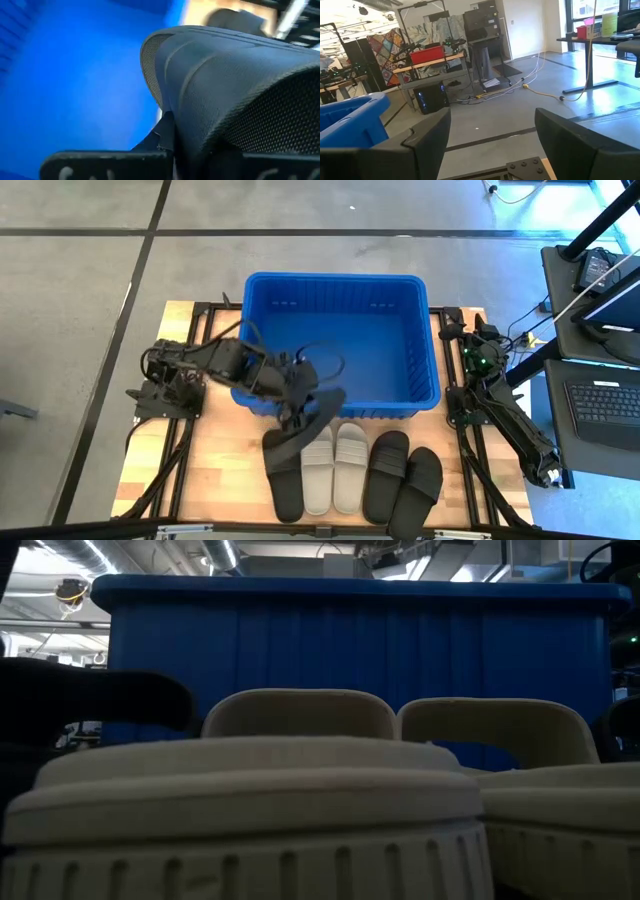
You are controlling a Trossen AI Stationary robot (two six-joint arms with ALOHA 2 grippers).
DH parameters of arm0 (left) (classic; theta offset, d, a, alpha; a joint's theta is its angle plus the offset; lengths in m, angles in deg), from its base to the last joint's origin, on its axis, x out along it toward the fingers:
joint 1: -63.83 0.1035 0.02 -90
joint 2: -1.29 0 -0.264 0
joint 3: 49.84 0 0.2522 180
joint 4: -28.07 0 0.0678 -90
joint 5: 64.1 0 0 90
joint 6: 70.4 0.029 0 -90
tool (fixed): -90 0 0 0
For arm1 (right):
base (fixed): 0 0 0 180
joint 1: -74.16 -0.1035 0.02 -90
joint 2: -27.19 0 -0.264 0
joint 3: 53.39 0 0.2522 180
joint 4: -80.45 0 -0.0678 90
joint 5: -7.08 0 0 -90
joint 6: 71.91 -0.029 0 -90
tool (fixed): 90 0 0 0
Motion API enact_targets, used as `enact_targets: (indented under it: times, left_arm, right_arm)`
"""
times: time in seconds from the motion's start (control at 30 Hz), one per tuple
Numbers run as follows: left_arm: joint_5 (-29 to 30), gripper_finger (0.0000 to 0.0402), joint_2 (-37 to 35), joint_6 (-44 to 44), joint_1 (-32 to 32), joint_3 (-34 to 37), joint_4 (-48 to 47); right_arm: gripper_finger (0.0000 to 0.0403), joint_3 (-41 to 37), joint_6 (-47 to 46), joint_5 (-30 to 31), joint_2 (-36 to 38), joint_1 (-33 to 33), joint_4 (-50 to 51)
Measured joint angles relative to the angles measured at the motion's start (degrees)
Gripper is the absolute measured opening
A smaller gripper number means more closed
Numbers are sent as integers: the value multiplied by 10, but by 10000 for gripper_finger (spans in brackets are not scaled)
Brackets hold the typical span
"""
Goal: Pick and place slides into bin
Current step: Put the black slipper into the blue container
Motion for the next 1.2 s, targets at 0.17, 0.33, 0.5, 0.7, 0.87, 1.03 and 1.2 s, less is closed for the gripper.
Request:
enact_targets:
  times: [0.17,0.33,0.5,0.7,0.87,1.03,1.2]
  left_arm:
    - [58,7,0,101,53,0,0]
    - [131,7,4,200,101,0,-13]
    - [206,7,4,270,147,24,-35]
    - [274,7,5,310,212,94,-38]
    - [345,7,5,339,261,199,-27]
    - [344,7,5,359,296,294,47]
    - [332,7,5,403,327,375,129]
  right_arm:
    - [289,0,1,0,0,0,0]
    - [289,0,1,0,0,0,0]
    - [289,0,2,0,0,0,0]
    - [289,0,1,0,0,0,0]
    - [289,0,1,0,0,0,0]
    - [289,0,0,0,0,0,0]
    - [289,0,-1,0,0,0,0]
